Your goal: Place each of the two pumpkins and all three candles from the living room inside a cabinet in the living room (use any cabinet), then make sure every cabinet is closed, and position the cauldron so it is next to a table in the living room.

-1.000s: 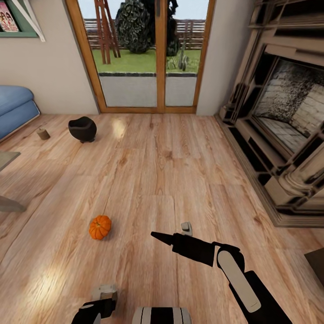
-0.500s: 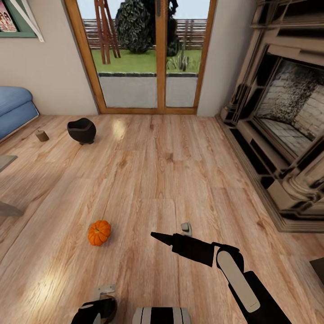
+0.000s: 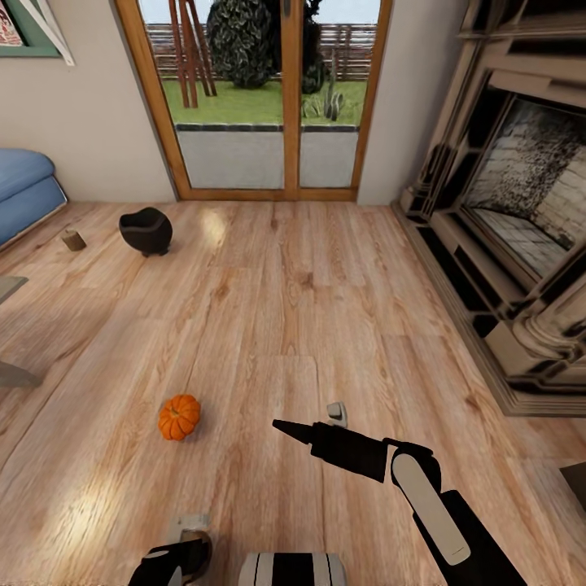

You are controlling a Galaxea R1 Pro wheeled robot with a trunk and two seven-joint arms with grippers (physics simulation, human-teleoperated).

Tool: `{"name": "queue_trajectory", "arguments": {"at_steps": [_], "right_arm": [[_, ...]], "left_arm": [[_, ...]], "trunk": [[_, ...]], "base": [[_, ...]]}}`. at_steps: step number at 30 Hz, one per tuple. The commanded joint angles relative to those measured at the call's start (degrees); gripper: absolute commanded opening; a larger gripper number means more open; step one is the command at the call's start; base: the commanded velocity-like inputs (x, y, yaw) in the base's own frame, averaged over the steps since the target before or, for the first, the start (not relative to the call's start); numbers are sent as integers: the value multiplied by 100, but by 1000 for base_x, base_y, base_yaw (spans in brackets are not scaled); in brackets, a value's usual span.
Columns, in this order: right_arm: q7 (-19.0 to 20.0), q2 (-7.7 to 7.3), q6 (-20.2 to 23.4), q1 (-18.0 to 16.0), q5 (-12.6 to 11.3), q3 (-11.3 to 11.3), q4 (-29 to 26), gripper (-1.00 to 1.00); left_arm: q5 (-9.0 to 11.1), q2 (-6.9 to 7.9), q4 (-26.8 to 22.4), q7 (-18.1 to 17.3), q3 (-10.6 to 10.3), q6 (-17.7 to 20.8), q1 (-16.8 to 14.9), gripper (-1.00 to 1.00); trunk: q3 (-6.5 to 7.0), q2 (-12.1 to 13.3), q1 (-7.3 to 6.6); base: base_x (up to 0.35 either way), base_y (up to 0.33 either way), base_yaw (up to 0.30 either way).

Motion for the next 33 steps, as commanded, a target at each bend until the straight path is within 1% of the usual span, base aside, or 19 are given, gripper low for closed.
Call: {"name": "queue_trajectory", "arguments": {"at_steps": [1,4,7,13,23,33], "right_arm": [[0,1,0,0,-2,0,0,100],[0,5,0,0,-2,0,0,100],[0,6,0,0,-2,0,1,100],[0,8,0,0,-2,0,1,100],[-23,15,0,0,-2,0,31,100],[-44,23,0,0,-2,0,44,100]], "left_arm": [[0,0,0,0,0,0,-2,100],[0,1,0,0,0,0,-2,100],[-1,2,0,0,0,0,-4,100],[-1,-1,0,0,-5,0,-1,100],[-1,-12,0,0,-8,0,-3,100],[0,-11,0,0,-9,0,-2,100]], "trunk": [[-23,-2,2],[-89,-6,10],[-89,-6,10],[-222,-14,26],[-222,-14,26],[-222,-14,26]], "base": [[0,0,0],[0,0,0],[0,0,0],[0,0,0],[1,0,0],[70,23,0]]}}
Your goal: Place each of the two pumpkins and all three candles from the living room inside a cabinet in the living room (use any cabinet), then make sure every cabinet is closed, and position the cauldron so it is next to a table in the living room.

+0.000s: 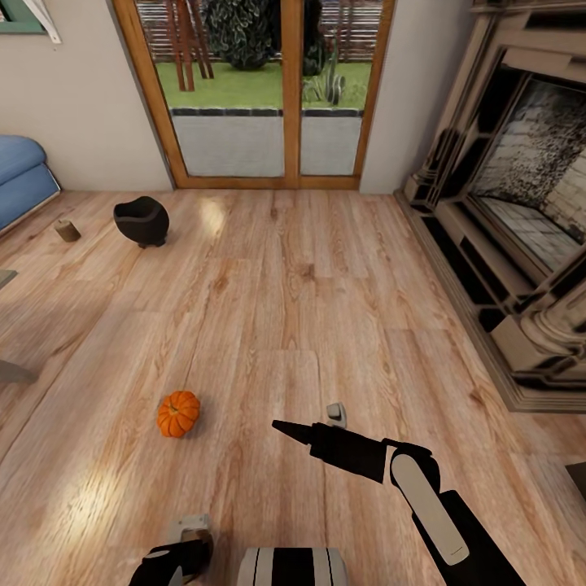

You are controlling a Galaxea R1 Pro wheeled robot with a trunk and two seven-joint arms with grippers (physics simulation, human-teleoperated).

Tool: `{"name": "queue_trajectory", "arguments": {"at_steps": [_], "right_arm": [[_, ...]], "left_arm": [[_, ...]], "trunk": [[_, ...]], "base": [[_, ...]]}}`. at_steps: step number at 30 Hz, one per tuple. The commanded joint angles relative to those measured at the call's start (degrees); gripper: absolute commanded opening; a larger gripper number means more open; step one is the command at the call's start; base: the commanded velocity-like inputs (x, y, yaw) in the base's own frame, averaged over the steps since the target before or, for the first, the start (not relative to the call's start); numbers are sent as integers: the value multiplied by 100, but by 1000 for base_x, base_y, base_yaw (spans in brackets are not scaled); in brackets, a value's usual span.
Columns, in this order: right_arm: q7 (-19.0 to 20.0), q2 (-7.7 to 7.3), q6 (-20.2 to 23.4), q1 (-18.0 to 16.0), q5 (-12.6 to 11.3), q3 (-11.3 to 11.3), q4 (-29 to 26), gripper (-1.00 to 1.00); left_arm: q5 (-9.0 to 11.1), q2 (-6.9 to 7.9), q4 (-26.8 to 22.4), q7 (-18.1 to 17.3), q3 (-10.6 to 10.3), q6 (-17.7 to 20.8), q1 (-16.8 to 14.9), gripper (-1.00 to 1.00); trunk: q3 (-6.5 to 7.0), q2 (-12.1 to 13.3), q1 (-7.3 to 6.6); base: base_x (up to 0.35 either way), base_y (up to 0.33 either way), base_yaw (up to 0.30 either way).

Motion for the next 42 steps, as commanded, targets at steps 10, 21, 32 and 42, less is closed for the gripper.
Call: {"name": "queue_trajectory", "arguments": {"at_steps": [10,21,32,42], "right_arm": [[0,0,0,0,0,0,0,100],[0,0,0,0,0,0,0,100],[0,8,0,0,6,2,0,100],[-10,6,0,0,7,0,0,100]], "left_arm": [[0,3,0,0,3,0,0,100],[0,11,0,-7,6,0,0,100],[8,4,0,-8,4,0,1,100],[4,8,0,-9,5,-3,2,-100]], "trunk": [[-66,-4,8],[-66,-4,8],[-66,-4,8],[-66,-4,8]], "base": [[2,1,0],[0,0,0],[0,0,0],[0,0,0]]}}
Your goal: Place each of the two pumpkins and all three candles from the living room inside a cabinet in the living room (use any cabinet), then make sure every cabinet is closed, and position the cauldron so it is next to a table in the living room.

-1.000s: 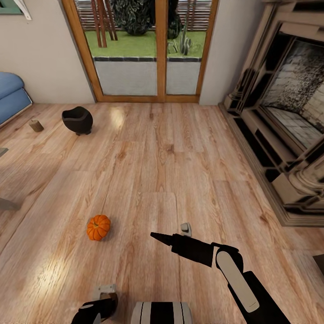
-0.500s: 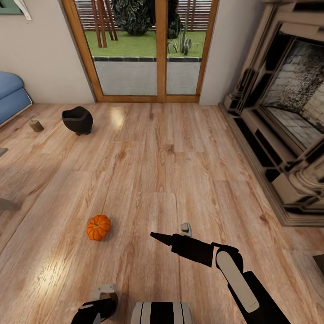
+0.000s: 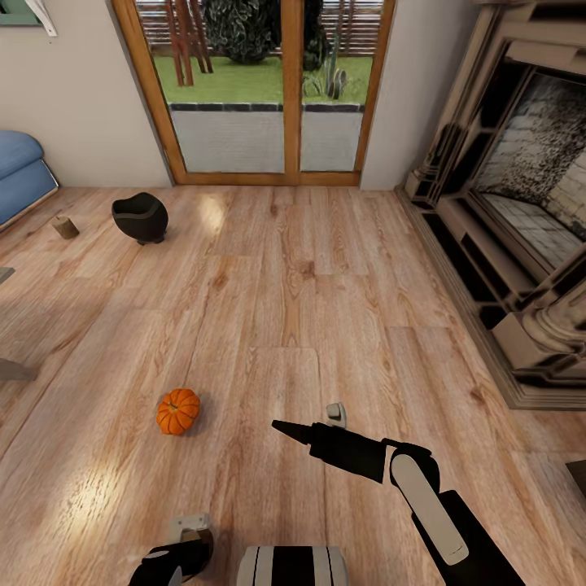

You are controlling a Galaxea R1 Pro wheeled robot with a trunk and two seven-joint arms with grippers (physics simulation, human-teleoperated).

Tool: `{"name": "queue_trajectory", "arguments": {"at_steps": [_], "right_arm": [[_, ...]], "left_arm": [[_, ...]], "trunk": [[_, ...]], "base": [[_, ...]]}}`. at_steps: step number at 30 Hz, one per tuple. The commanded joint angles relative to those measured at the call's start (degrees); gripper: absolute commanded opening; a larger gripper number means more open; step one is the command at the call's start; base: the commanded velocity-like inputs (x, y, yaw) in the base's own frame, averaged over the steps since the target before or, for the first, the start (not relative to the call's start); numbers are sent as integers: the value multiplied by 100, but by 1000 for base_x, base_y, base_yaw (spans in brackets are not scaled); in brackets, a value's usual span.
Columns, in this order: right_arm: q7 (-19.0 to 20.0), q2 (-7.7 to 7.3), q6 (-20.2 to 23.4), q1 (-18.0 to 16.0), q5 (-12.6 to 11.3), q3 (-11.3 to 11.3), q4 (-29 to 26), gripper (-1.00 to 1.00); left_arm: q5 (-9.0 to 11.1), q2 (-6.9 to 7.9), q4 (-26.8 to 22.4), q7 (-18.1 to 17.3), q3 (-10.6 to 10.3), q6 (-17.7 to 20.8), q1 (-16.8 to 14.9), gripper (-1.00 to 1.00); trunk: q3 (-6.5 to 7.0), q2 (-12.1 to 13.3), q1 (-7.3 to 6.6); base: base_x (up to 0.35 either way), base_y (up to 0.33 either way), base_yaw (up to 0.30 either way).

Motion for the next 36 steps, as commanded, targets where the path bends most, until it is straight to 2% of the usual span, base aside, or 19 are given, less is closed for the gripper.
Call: {"name": "queue_trajectory", "arguments": {"at_steps": [1,15,18,26,32,34,36], "right_arm": [[-3,1,0,0,1,0,0,100],[7,-6,0,0,0,0,0,100],[6,-6,0,0,-1,0,0,100],[6,-6,0,0,-4,0,0,100],[-20,-4,-4,0,-7,-5,6,100],[-159,0,-7,0,-7,-16,37,100],[-641,8,-8,0,-12,-26,66,100]], "left_arm": [[-5,2,0,-1,1,-1,0,-100],[18,1,0,-54,8,4,-2,-100],[19,-3,0,-54,11,15,-1,-100],[19,-6,0,-54,12,6,-1,-100],[25,-4,-2,-54,19,26,-2,-100],[30,-3,-47,-49,22,46,-3,-100],[36,4,-143,-47,27,102,-4,-100]], "trunk": [[0,0,0],[0,0,0],[66,4,-8],[66,4,-8],[199,12,-23],[244,15,-28],[288,17,-34]], "base": [[0,0,0],[0,0,0],[0,0,0],[0,0,0],[0,0,0],[0,0,0],[0,0,0]]}}
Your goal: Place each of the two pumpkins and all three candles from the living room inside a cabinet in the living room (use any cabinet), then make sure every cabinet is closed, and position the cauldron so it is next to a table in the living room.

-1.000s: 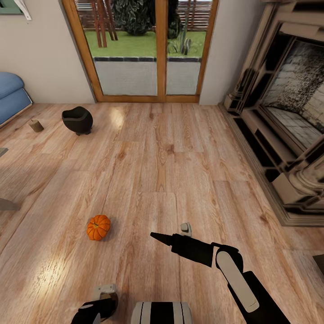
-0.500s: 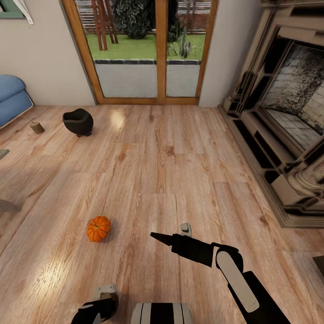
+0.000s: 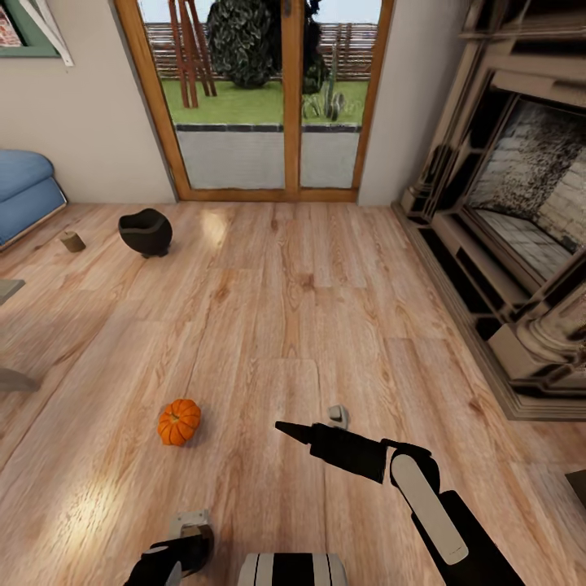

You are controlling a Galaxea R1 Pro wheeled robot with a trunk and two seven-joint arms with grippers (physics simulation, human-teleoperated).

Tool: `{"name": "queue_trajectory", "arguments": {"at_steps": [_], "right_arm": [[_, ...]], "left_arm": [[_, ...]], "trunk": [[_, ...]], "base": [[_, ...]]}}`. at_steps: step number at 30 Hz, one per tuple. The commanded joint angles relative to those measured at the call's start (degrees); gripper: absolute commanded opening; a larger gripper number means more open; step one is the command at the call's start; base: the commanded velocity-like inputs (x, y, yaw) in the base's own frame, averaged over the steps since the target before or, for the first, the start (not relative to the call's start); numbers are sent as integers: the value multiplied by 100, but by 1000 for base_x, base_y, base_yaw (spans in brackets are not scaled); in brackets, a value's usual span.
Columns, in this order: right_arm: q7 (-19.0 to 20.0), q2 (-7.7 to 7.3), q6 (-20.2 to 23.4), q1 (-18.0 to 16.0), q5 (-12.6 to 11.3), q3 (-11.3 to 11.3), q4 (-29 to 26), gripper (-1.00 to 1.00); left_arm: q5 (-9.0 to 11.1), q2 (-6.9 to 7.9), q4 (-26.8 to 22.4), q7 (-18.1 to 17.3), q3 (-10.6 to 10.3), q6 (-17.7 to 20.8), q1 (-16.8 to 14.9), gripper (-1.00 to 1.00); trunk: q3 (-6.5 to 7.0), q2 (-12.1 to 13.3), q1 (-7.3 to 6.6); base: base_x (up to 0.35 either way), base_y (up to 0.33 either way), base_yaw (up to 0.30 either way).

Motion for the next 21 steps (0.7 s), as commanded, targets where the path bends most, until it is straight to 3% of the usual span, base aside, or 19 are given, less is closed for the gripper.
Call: {"name": "queue_trajectory", "arguments": {"at_steps": [1,4,6,7,10,12,13,17,21], "right_arm": [[-287,5,0,0,-4,0,-6,100],[-1101,10,0,0,-26,0,-36,100],[-1867,23,2,0,-54,9,-52,100],[-1994,39,4,0,-56,15,-54,100],[-2213,170,32,0,-9,36,-38,100],[-2350,209,45,0,-8,38,-23,100],[-2497,225,56,0,-25,33,-22,100],[-2649,239,51,0,-58,45,-51,100],[-2680,241,21,0,-41,57,-24,100]], "left_arm": [[13,3,-64,-1,4,56,1,-100],[26,16,-353,-2,22,418,4,-100],[40,56,-923,-13,62,1057,5,-100],[44,86,-1105,-14,100,1251,5,-100],[60,213,-1599,-233,396,1947,5,-100],[59,247,-1804,-513,573,2296,5,-100],[48,277,-2008,-852,744,2631,5,-100],[43,514,-2263,-1589,968,3108,5,-100],[51,621,-2311,-1841,1027,3288,5,-100]], "trunk": [[23,2,-2],[89,6,-10],[133,8,-15],[156,10,-18],[222,14,-25],[266,16,-31],[288,18,-33],[377,23,-43],[466,28,-54]], "base": [[0,0,0],[0,0,0],[0,0,0],[0,0,0],[0,0,0],[0,0,0],[0,0,0],[-9,0,0],[-191,0,0]]}}
